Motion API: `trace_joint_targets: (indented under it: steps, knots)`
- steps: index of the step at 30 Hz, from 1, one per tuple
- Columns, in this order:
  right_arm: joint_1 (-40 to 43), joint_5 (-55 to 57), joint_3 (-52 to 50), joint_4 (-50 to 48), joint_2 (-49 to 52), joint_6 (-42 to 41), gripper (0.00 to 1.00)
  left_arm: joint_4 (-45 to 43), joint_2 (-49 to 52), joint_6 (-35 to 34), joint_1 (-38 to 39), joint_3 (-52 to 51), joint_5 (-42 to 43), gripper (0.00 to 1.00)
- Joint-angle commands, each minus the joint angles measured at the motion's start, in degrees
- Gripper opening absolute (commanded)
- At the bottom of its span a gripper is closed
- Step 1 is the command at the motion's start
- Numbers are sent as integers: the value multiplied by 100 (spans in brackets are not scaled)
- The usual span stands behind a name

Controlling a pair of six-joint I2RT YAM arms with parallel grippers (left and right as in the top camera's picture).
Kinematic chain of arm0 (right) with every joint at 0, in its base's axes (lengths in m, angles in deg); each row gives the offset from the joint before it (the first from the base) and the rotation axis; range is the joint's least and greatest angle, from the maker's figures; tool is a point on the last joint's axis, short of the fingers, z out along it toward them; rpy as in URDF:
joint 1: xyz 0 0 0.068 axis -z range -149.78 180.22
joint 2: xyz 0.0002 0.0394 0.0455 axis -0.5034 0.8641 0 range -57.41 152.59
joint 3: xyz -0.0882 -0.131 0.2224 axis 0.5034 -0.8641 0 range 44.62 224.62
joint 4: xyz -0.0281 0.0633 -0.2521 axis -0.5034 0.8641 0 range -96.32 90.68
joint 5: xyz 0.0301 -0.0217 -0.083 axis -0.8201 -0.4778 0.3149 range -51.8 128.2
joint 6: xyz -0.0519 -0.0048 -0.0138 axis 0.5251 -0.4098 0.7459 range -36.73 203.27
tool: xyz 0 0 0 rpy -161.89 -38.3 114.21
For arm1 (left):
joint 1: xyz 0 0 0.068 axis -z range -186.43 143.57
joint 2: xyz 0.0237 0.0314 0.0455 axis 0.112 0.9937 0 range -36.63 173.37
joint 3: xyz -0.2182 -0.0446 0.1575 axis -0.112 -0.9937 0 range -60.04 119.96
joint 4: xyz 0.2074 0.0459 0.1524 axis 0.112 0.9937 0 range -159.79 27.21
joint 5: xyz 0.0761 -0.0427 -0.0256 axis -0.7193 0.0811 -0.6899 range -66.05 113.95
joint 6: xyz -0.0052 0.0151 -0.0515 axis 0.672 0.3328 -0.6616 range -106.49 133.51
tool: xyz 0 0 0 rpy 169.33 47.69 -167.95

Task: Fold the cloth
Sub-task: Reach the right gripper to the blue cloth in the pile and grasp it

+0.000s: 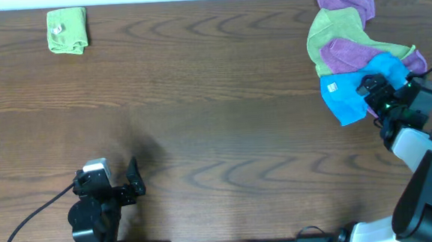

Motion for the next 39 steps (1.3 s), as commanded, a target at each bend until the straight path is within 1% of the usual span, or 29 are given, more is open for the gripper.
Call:
trace_joint_targets:
  steps: [1,3,4,6,7,9,14,15,16,17,19,20,22,28,34,39]
  knots:
    - [90,-44,101,-177,55,-120,71,26,-37,81,24,-103,15,95]
    - [90,-44,101,-221,55,-122,55,26,-37,81,24,-103,15,95]
    - [90,-44,101,-219,55,-122,49,26,-37,79,24,-103,15,95]
    - [90,-44,101,-208,68,-120,43,26,-37,81,24,-103,15,96]
    - [90,-42,101,-208,90,-120,44,26,-37,81,24,-103,15,95]
    - [90,-46,101,-201,166,-122,54,26,-37,81,24,-103,15,95]
    - [90,-46,101,-190,442,-319,57,26,-37,81,24,-103,15,95]
    - [90,-44,101,-260,505,-369,57,26,-37,81,24,-103,15,95]
    - [90,-46,101,-380,575,-422,55,26,-37,81,24,-103,15,95]
    - [90,-66,101,-490,619,-422,50,26,-37,81,24,-103,15,95]
    - [90,-90,101,-675,649,-446,35,26,-37,81,24,-103,15,95]
    - [90,-90,101,-743,649,-483,19,26,-37,81,24,-103,15,95]
    - [90,-92,109,-855,649,-575,1,26,-37,81,24,-103,15,95]
    - [90,-289,365,-868,649,-610,1,26,-37,81,24,-103,15,95]
    - [70,-1565,1036,-868,649,-610,1,26,-37,81,24,-103,15,95]
    - [-195,-2802,1799,-861,647,-612,1,26,-37,81,24,-103,15,95]
